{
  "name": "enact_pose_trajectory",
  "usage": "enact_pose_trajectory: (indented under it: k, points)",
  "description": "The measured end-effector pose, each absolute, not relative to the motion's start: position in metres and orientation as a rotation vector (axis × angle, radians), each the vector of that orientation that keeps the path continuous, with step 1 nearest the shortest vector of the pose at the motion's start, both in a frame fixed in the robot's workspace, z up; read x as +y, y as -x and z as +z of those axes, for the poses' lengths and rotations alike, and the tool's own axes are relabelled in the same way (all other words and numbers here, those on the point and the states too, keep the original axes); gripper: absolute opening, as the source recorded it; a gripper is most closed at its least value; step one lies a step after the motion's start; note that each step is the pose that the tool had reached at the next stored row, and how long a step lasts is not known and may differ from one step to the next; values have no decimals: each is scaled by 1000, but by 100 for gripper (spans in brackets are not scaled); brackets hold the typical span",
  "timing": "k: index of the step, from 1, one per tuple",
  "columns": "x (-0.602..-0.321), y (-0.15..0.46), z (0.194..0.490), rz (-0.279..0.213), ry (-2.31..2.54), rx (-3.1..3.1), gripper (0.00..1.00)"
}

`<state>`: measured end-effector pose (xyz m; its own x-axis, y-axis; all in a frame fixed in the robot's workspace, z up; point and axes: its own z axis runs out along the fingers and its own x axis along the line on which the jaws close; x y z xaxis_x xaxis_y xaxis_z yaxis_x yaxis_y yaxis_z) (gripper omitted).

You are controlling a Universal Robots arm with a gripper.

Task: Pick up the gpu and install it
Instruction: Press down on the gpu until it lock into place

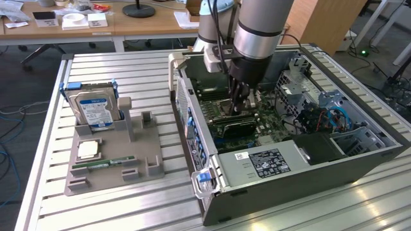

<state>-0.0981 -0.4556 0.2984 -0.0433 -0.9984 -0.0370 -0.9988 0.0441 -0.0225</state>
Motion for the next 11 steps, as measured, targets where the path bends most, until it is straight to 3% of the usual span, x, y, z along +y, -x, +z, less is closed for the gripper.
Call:
enact_pose_trajectory:
  k: [11]
  points:
    - [-456,98,335,12,2142,2238,11]
